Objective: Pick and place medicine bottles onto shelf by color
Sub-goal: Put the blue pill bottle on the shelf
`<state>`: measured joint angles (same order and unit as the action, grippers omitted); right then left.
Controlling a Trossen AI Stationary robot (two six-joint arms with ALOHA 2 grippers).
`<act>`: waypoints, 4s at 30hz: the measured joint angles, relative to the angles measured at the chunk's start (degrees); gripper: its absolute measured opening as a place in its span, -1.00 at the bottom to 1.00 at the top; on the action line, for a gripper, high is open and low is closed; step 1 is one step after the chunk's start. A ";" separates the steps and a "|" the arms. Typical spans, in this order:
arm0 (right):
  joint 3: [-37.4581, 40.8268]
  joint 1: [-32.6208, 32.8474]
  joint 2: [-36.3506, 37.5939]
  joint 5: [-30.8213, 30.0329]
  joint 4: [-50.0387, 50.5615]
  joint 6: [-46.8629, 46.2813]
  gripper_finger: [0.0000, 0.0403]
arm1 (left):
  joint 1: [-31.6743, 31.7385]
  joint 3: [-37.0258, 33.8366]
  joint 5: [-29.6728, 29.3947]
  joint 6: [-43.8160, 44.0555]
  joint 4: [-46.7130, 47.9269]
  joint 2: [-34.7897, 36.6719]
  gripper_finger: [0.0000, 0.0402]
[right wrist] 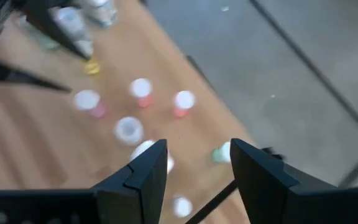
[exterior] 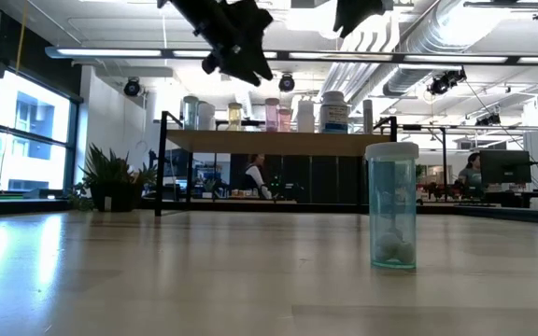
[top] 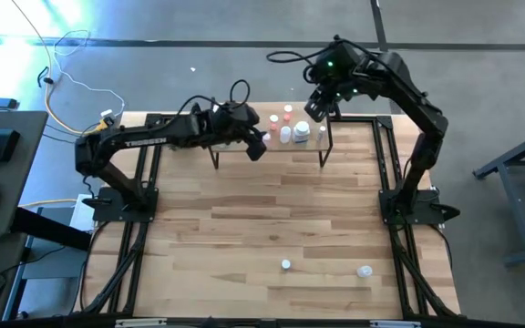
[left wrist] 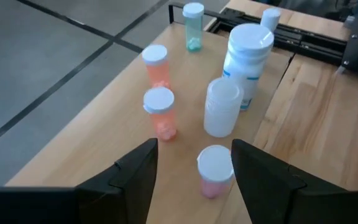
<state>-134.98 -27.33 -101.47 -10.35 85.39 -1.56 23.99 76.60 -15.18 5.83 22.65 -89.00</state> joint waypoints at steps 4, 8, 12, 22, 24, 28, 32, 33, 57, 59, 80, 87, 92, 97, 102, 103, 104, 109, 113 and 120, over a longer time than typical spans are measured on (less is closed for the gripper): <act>0.00 0.43 0.11 5.61 2.83 -0.08 -0.17 | 0.00 0.00 1.53 0.02 3.25 2.83 -0.03; 1.83 2.57 0.65 8.43 4.67 -0.91 -0.17 | -0.38 0.00 6.77 0.22 6.37 6.14 -0.03; 5.69 6.05 2.37 10.40 4.56 -2.76 -0.17 | -1.85 0.00 10.16 0.05 9.74 9.19 -0.03; 22.13 17.47 8.18 10.42 -2.75 -17.40 -0.17 | -8.42 -8.73 15.09 3.06 12.91 15.44 -0.03; 25.09 19.91 9.00 10.38 -4.74 -21.10 -0.17 | -10.14 -11.72 15.91 4.81 11.93 17.09 -0.03; 29.86 25.35 10.13 10.41 -8.17 -26.95 -0.17 | -13.83 -17.20 16.04 7.97 9.12 20.80 -0.03; 34.26 31.23 10.08 10.33 -11.33 -30.17 -0.17 | -17.97 -22.25 16.05 10.67 4.83 24.23 -0.03; 35.56 32.70 10.10 10.29 -12.61 -30.65 -0.17 | -18.98 -23.26 16.06 11.24 3.60 24.96 -0.03; 56.27 51.14 9.49 7.50 -43.54 -29.26 -0.17 | -30.85 -27.28 15.80 14.60 2.59 28.01 -0.03; 57.99 51.92 9.44 5.66 -47.81 -27.23 -0.17 | -30.99 -27.28 15.72 14.60 2.89 28.01 -0.03; 63.58 55.69 0.83 7.59 -61.52 -15.93 -0.17 | -31.19 -27.21 12.79 14.60 3.82 27.95 -0.03; 63.58 56.26 -1.92 6.48 -61.19 -15.92 -0.17 | -31.14 -27.21 12.35 14.58 4.12 27.97 -0.03; 63.58 56.11 -2.60 6.05 -61.23 -16.20 -0.17 | -31.12 -27.21 12.35 14.58 4.12 27.97 -0.03; 63.56 56.11 -3.73 6.52 -61.45 -16.13 -0.17 | -31.12 -27.21 11.54 14.58 4.12 27.97 -0.03; 63.56 56.11 -5.51 6.60 -61.96 -16.02 -0.17 | -31.15 -27.21 11.50 14.58 4.27 27.97 -0.03; 63.56 56.11 -5.69 6.62 -61.99 -16.09 -0.17 | -31.15 -27.21 11.50 14.58 4.40 27.97 -0.03; 63.56 56.11 -5.88 6.69 -62.22 -16.11 -0.17 | -31.15 -27.21 11.50 14.58 4.60 27.97 -0.03; 63.56 56.11 -6.01 6.79 -62.42 -16.12 -0.19 | -31.15 -27.21 11.36 14.56 4.55 27.97 -0.03; 63.56 56.11 -6.01 6.79 -62.44 -16.20 -0.28 | -31.15 -27.21 11.28 14.38 4.58 27.97 -0.03; 63.56 56.11 -6.01 6.79 -62.41 -16.48 -0.40 | -31.15 -27.21 11.28 14.27 4.56 27.96 -0.03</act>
<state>-71.42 28.77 -107.48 -3.55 22.98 -18.04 -7.16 49.39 -3.90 20.10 27.21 -61.04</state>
